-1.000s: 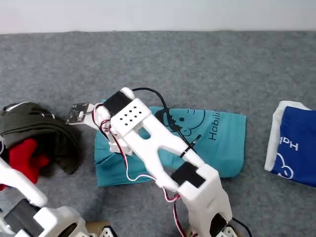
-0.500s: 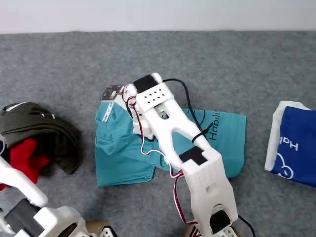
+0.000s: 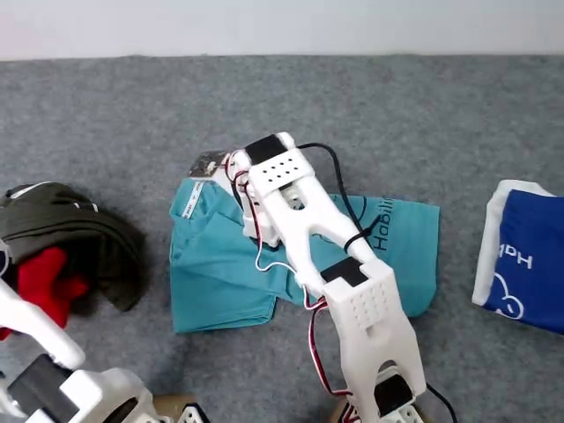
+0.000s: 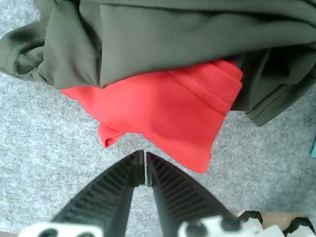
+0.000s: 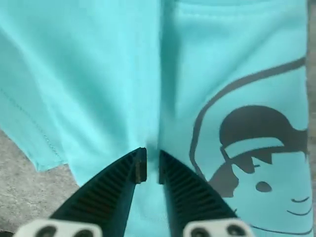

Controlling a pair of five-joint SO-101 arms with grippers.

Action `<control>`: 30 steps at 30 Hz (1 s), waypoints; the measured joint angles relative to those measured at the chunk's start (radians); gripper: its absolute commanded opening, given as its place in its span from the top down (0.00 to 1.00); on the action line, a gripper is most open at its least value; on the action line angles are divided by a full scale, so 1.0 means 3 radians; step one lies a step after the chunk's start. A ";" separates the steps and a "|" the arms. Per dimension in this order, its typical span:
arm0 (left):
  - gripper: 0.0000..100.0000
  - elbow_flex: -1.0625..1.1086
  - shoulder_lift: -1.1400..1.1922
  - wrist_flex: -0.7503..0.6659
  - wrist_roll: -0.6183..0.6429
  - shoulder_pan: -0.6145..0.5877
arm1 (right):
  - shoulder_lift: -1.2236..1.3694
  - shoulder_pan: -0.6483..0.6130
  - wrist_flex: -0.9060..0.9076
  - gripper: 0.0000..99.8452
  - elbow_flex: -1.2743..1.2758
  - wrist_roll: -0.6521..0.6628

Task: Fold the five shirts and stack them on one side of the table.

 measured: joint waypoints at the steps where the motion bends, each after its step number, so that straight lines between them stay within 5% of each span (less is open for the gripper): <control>1: 0.98 0.0000 0.0000 0.0000 0.0000 0.0000 | 0.0000 0.0005 0.0046 0.88 -0.0005 0.0000; 10: 0.98 0.0000 0.0000 0.0000 0.0000 -0.0005 | 0.0000 0.0082 0.0230 0.97 -0.0486 0.0000; 19: 0.98 0.0000 0.0000 0.0000 0.0000 -0.0005 | 0.0128 -0.0481 0.0113 0.99 -0.0604 0.0005; 30: 0.98 0.0000 0.0000 -0.0036 0.0000 -0.0005 | 0.0629 -0.0041 -0.0322 0.99 -0.0680 0.0000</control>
